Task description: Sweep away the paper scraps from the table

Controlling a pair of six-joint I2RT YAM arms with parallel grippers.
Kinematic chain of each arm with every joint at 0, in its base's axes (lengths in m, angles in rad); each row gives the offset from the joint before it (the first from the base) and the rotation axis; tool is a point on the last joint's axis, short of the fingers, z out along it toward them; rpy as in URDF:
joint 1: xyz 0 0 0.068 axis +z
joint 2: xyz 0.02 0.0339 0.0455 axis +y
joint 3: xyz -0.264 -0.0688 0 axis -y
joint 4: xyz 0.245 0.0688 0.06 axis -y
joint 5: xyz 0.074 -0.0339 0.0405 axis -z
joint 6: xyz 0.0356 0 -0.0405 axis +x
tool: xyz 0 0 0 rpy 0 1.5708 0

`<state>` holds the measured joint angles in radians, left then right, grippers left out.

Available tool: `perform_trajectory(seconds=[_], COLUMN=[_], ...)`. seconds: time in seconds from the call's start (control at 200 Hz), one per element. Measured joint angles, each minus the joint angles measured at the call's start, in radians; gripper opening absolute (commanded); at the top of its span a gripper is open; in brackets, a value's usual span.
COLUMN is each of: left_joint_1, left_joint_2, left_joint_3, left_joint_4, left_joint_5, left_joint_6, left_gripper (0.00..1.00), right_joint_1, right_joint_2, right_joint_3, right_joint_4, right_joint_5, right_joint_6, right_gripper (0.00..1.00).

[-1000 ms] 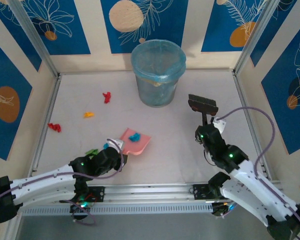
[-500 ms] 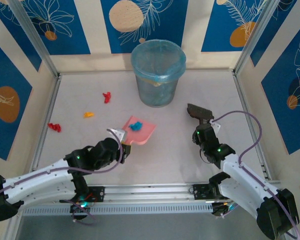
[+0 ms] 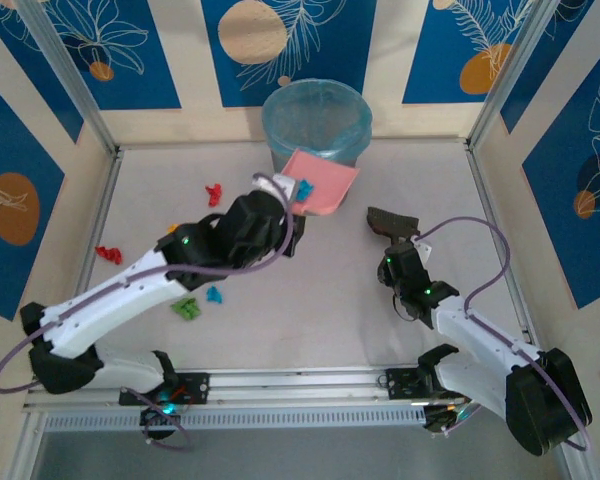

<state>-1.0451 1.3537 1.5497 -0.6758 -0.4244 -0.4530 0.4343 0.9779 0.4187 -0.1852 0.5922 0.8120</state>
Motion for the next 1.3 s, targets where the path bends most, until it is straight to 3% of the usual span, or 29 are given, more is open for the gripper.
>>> perform_trajectory(seconds=[0.28,0.41,0.535,0.655,0.775,1.1,1.3], left_joint_1=[0.19,0.276,0.348,0.407,0.446,0.476,0.488], left_joint_2=[0.332,0.486,0.572,0.636,0.649,0.606,0.566], left_joint_3=[0.539,0.779,0.847,0.838,0.739,0.3,0.191], left_joint_4=[-0.118,-0.148,-0.11,-0.032,0.093,0.632,0.869], left_joint_5=[0.158,0.304,0.492,0.65,0.734,0.809,0.808], left_joint_6=[-0.002,-0.065,-0.195,-0.354,-0.496,-0.833,-0.939], left_gripper=[0.0,0.0,0.0,0.0,0.0,0.0,0.0], right_joint_1=[-0.001,-0.003,-0.003,-0.003,-0.003,-0.005,-0.005], right_joint_2=[0.031,0.053,0.074,0.097,0.109,0.128,0.146], right_joint_3=[0.008,0.019,0.029,0.041,0.051,0.058,0.075], right_joint_4=[0.017,0.021,0.025,0.03,0.032,0.036,0.037], right_joint_5=[-0.006,-0.01,-0.018,-0.025,-0.027,-0.036,-0.043], right_joint_6=[-0.008,-0.016,-0.023,-0.027,-0.031,-0.042,-0.046], right_gripper=[0.0,0.0,0.0,0.0,0.0,0.0,0.0])
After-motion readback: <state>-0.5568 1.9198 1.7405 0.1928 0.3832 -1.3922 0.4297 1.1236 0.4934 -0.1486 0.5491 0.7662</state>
